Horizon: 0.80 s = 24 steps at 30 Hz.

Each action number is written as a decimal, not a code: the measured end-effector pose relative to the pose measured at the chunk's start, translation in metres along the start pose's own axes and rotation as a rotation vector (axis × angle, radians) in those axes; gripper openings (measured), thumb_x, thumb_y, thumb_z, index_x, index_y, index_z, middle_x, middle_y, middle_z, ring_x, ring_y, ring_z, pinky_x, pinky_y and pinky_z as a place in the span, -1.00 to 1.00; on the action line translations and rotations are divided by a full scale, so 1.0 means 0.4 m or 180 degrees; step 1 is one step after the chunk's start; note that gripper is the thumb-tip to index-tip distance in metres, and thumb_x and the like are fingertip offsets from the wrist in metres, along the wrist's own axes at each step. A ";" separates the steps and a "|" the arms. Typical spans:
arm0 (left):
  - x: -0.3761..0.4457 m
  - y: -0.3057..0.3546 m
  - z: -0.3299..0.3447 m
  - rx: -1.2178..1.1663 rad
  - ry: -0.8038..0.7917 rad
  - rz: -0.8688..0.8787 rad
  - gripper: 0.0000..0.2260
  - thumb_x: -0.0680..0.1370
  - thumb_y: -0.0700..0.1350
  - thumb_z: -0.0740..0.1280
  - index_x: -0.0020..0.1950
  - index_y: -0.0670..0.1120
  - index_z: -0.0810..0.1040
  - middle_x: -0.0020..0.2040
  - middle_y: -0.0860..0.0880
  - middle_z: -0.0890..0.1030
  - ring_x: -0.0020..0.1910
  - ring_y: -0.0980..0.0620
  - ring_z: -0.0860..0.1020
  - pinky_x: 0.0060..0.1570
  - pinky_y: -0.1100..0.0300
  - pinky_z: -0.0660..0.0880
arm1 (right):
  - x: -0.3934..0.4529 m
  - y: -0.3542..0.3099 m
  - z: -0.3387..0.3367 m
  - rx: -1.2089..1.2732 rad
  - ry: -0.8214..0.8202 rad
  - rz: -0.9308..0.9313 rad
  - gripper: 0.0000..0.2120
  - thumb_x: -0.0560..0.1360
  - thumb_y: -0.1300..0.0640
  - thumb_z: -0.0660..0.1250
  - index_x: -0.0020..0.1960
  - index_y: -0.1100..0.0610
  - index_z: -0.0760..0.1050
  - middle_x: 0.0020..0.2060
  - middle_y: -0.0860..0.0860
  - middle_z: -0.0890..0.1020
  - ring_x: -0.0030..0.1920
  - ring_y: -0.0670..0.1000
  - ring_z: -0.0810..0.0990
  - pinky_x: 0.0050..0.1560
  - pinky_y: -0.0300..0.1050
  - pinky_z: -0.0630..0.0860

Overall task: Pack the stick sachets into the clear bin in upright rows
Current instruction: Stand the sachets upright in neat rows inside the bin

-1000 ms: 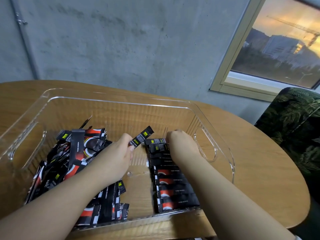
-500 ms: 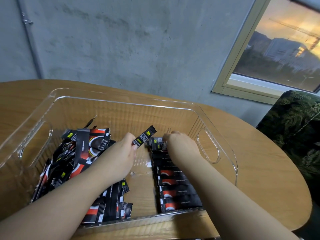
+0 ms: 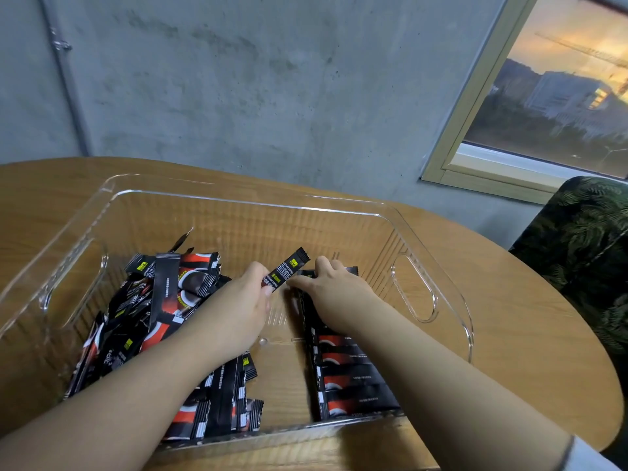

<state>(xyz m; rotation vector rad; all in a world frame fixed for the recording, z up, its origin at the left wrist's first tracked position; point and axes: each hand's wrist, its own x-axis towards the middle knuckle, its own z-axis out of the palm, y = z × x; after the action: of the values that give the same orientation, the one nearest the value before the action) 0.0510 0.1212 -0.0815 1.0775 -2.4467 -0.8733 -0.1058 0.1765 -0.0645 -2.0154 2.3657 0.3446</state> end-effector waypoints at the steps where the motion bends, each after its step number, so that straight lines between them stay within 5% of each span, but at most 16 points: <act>1: 0.000 0.000 0.000 -0.0001 -0.0007 -0.0004 -0.85 0.66 -0.06 0.05 0.07 -0.10 0.34 -0.11 -0.18 0.55 -0.30 -0.05 0.43 -0.31 0.10 0.33 | 0.000 0.000 0.001 0.0001 0.0028 0.0022 -0.50 0.58 0.15 0.18 0.48 -0.08 0.15 0.19 0.12 0.29 0.24 0.14 0.32 0.11 0.01 0.44; 24: -0.003 0.007 -0.003 0.0002 -0.0033 0.0082 -0.86 0.66 -0.08 0.04 0.06 -0.09 0.34 -0.19 -0.04 0.51 -0.35 0.05 0.40 -0.35 0.16 0.31 | -0.030 0.029 -0.021 0.0470 0.0156 0.0431 -0.49 0.49 0.37 0.17 0.43 0.16 0.28 0.30 0.13 0.38 0.29 0.14 0.35 0.27 0.02 0.39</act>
<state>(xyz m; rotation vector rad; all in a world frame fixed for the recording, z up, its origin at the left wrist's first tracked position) 0.0511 0.1231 -0.0788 1.0419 -2.4641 -0.8722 -0.1140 0.1884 -0.0524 -1.8270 2.4816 0.1191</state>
